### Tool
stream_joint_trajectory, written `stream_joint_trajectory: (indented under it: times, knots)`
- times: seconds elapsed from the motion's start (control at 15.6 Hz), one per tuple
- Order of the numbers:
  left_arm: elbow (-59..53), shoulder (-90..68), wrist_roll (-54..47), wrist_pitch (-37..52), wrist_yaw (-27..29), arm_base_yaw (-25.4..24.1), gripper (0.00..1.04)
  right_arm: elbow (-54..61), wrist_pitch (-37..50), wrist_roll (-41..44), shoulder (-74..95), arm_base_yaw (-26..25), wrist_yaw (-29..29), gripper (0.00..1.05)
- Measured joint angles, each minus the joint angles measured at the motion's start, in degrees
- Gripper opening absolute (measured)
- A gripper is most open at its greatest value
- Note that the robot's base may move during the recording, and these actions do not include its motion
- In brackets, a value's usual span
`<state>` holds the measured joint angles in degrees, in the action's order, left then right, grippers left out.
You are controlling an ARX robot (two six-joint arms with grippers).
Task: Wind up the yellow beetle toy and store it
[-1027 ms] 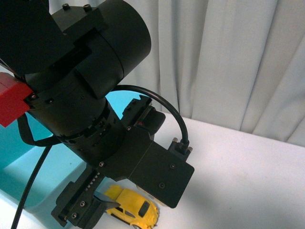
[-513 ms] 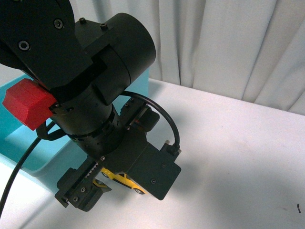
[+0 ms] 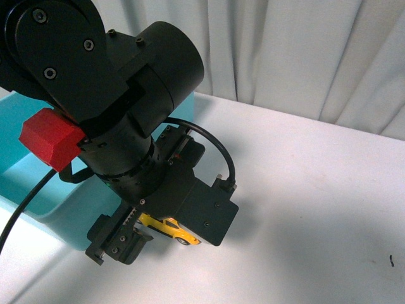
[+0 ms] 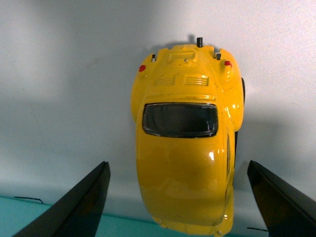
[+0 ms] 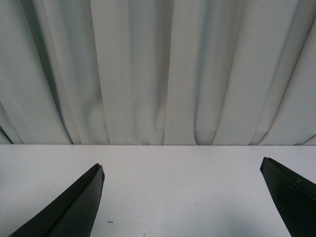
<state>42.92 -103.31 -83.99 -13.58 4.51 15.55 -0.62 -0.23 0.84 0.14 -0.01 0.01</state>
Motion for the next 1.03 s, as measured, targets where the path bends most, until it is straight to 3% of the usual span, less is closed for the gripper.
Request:
stream_joint_trajectory:
  times: [0.26, 0.32, 0.77, 0.96, 1.03]
  knots:
    - [0.0, -0.7, -0.4, 0.8, 0.0, 0.0, 0.48, 0.0, 0.0, 0.0, 0.0, 0.0, 0.0, 0.98]
    - [0.0, -0.7, -0.4, 0.8, 0.0, 0.1, 0.45, 0.0, 0.0, 0.0, 0.0, 0.0, 0.0, 0.98]
    - [0.2, 4.4, 2.3, -4.9, -5.2, 3.0, 0.40, 0.0, 0.0, 0.0, 0.0, 0.0, 0.0, 0.98]
    - [3.0, 13.5, 11.0, -12.2, -13.1, 4.3, 0.40, 0.0, 0.0, 0.0, 0.0, 0.0, 0.0, 0.98]
    - [8.9, 22.6, 17.7, -17.1, -16.9, 0.5, 0.40, 0.0, 0.0, 0.0, 0.0, 0.0, 0.0, 0.98]
